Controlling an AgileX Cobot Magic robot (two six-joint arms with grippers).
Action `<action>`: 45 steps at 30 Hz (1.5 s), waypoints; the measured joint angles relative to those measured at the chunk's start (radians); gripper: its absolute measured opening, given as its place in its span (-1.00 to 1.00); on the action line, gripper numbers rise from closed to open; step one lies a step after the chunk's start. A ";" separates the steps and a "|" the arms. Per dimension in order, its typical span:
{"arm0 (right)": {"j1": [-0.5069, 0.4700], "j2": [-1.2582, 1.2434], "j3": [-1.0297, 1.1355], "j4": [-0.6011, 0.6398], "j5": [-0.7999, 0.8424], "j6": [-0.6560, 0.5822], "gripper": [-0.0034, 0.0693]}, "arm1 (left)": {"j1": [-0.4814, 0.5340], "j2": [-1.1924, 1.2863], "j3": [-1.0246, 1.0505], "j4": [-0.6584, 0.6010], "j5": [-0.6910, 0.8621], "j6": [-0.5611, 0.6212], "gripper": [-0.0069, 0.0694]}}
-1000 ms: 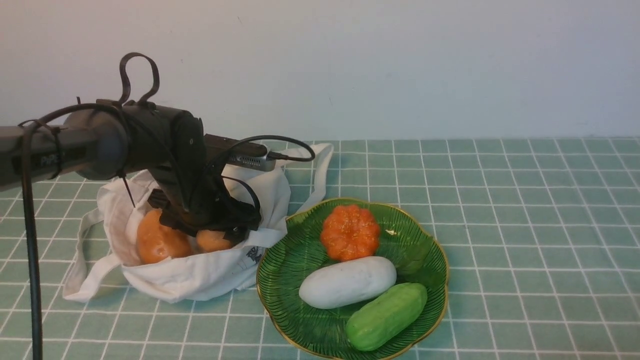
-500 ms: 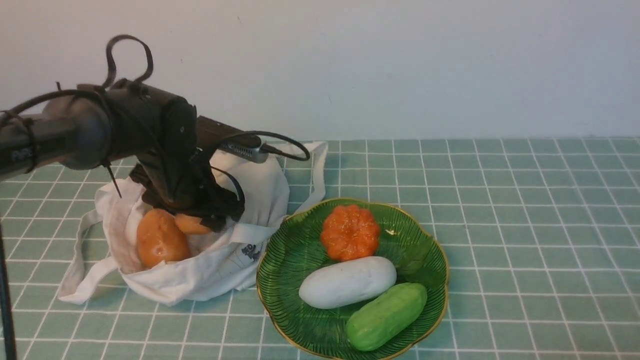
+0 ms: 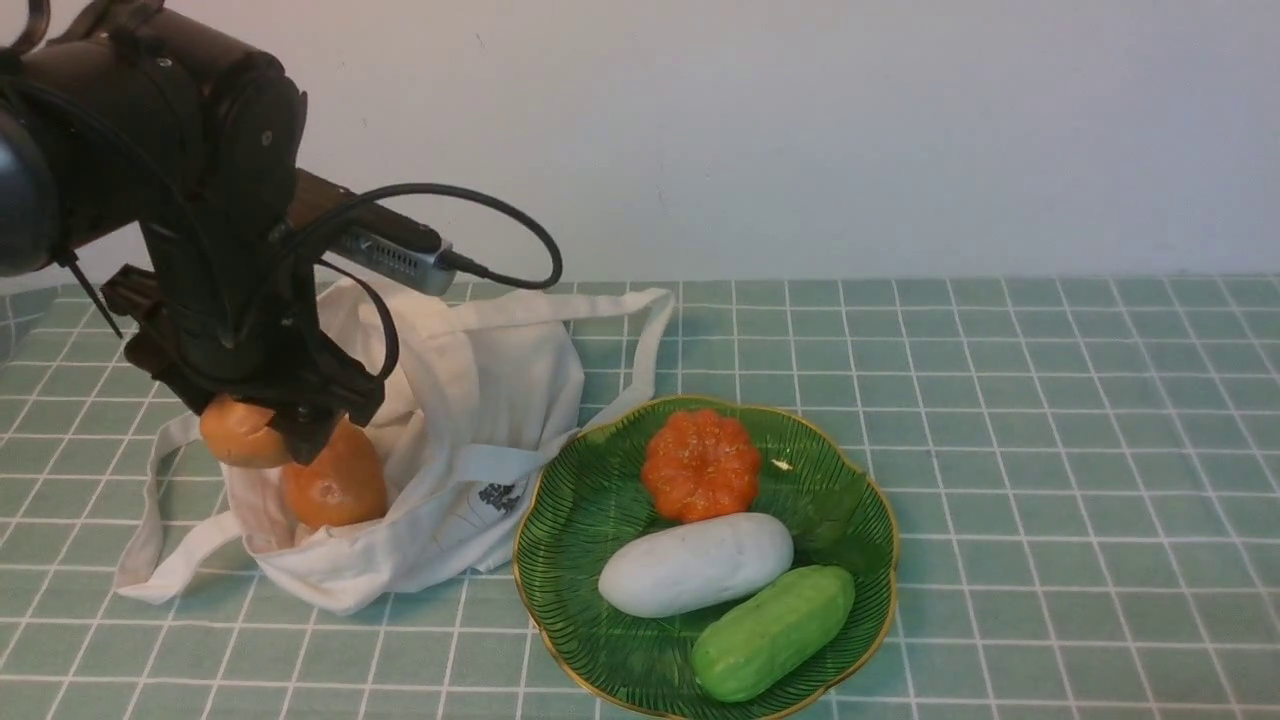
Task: Take vegetables from cloth bag on blue coffee tablecloth place on plate.
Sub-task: 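Take the potato out of the bag and place it on the plate with the left gripper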
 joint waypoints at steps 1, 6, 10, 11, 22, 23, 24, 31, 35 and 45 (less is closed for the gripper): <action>0.000 0.000 0.000 0.000 0.000 0.000 -0.95 | 0.000 0.000 0.000 -0.004 0.001 0.000 0.52; 0.000 0.000 0.000 0.000 0.000 0.000 -0.95 | -0.027 -0.009 0.000 -0.194 0.010 0.024 0.52; 0.000 0.000 0.000 0.000 0.000 0.000 -0.95 | -0.111 -0.010 0.000 -0.361 -0.013 0.098 0.52; 0.000 0.000 0.000 0.000 0.000 0.000 -0.95 | -0.140 -0.005 0.000 -0.392 -0.059 0.106 0.52; 0.000 0.000 0.000 0.000 0.000 0.000 -0.95 | -0.395 0.139 0.000 -0.239 -0.368 -0.044 0.52; 0.000 0.000 0.000 0.000 0.000 0.000 -0.95 | -0.401 0.141 0.000 -0.226 -0.372 -0.061 0.52; 0.000 0.000 0.000 0.000 0.000 0.000 -0.95 | -0.411 0.143 0.000 -0.207 -0.376 -0.083 0.52; 0.000 0.000 0.000 0.000 0.000 0.000 -0.95 | -0.427 0.143 0.000 -0.220 -0.349 -0.116 0.64; 0.000 0.000 0.000 0.000 0.000 0.000 -0.95 | -0.429 0.143 0.000 -0.244 -0.319 -0.116 0.86; 0.000 0.000 0.000 0.000 0.000 0.000 -0.95 | -0.429 0.143 -0.077 -0.250 -0.236 -0.082 0.98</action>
